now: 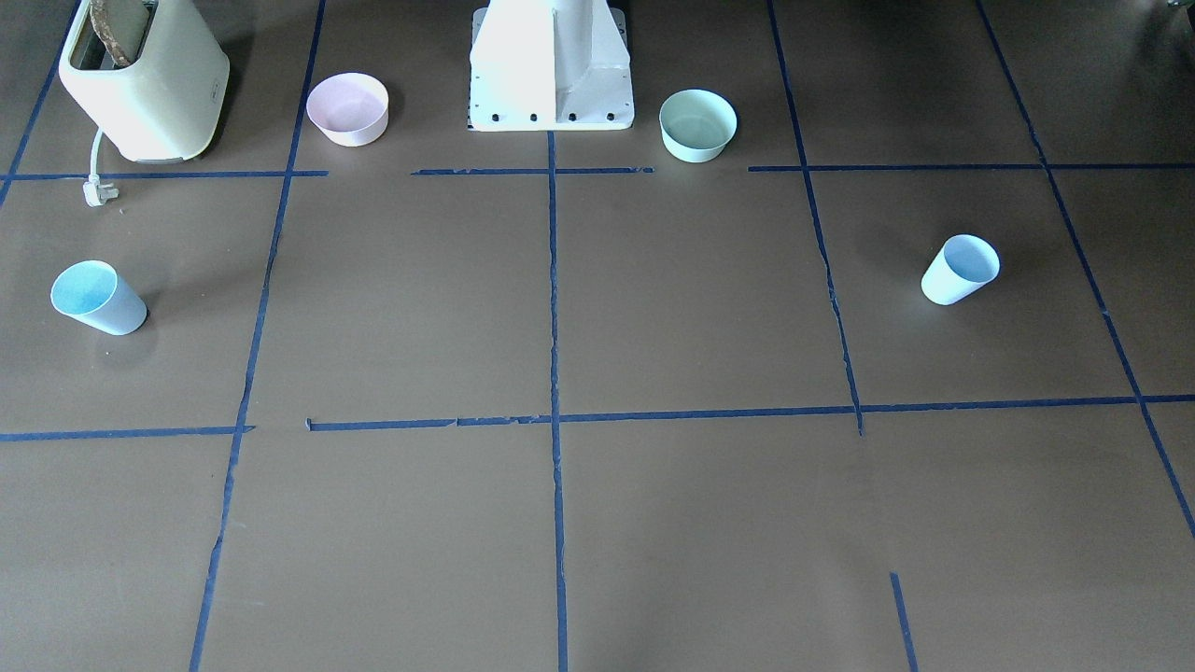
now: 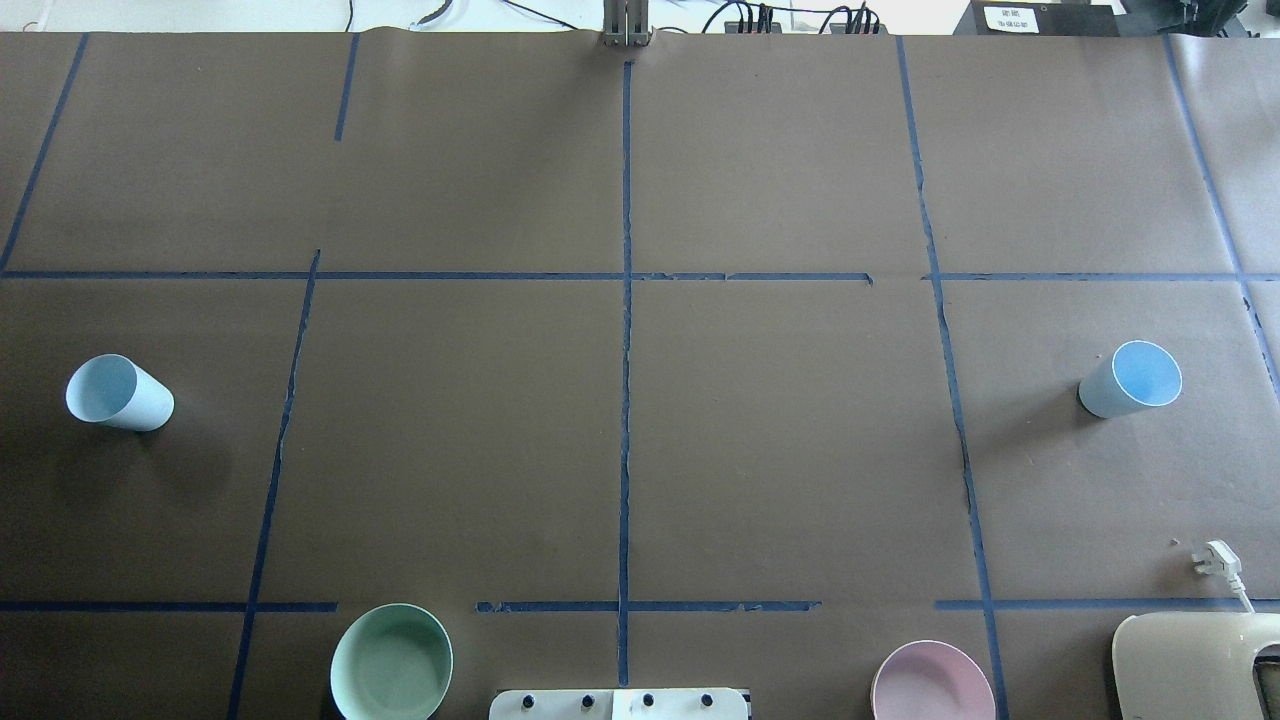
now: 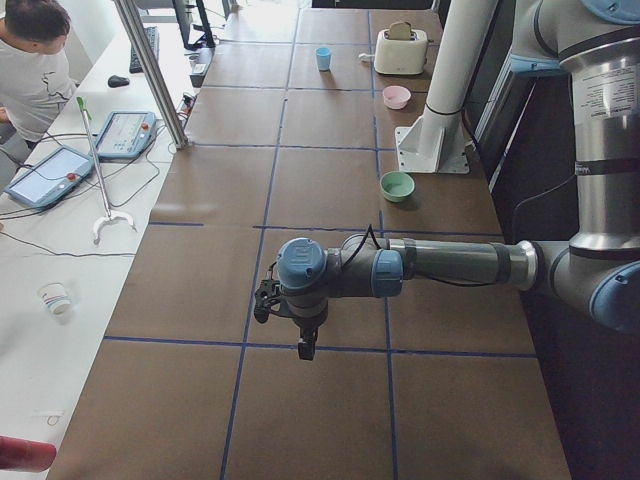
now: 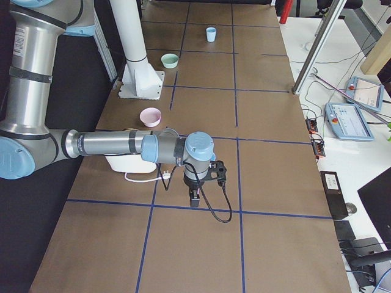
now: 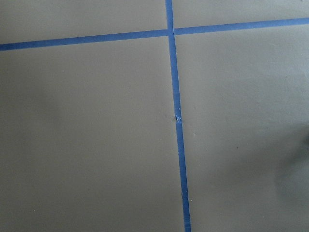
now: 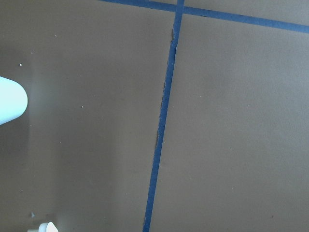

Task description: Stack blue cups with both arms

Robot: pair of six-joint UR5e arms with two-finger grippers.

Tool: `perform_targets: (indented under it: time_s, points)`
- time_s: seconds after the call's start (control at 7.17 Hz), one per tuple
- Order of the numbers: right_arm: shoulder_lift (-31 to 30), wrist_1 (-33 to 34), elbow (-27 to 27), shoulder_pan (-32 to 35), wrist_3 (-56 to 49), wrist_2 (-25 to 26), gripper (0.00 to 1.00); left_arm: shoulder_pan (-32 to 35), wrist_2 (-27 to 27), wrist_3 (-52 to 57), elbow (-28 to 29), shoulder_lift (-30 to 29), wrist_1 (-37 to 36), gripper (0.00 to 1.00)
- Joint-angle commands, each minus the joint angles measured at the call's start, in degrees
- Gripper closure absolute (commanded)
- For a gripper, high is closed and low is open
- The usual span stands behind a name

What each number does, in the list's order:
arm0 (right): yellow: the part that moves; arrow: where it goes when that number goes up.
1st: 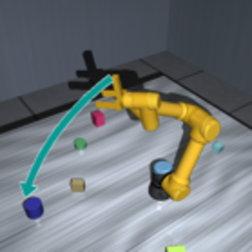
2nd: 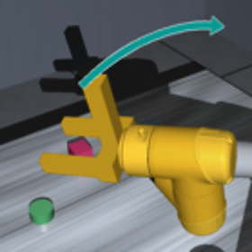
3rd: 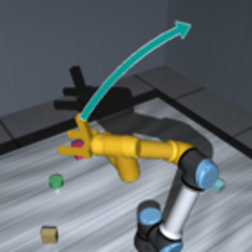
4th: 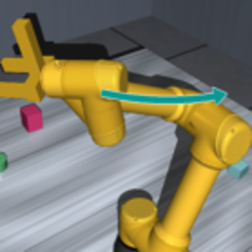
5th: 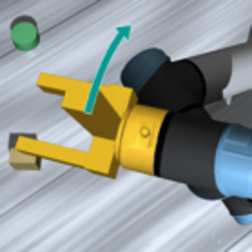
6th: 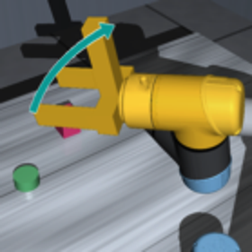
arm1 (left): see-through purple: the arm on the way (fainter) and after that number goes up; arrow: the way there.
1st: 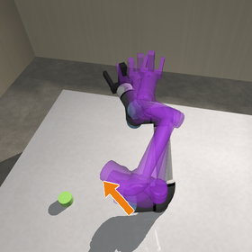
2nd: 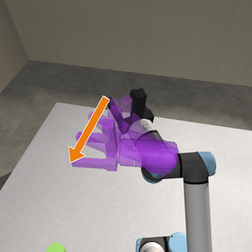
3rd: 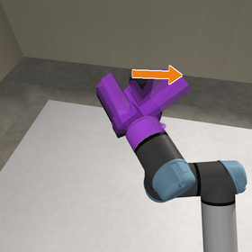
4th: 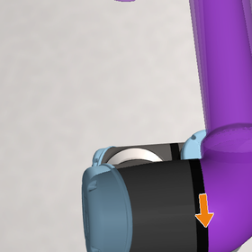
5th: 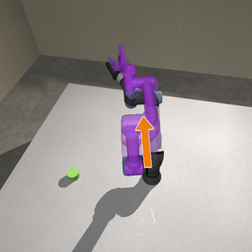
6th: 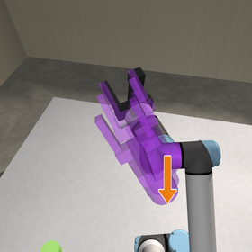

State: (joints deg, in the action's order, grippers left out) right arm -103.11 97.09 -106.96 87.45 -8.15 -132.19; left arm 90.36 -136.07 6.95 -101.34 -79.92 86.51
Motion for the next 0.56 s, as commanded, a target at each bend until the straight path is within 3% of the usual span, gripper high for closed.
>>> perform_targets:
  time_s: [0.0, 0.42]
  points:
    - [0.10, 0.03, 0.00, 0.00, 0.15, 0.01, 0.00, 0.00, -0.07, -0.01, 0.00, 0.03, 0.06, 0.00]
    - [0.36, -0.15, -0.27, -0.09, 0.15, 0.01, 0.00, -0.35, 0.02, -0.01, -0.53, -0.05, 0.33, 0.00]
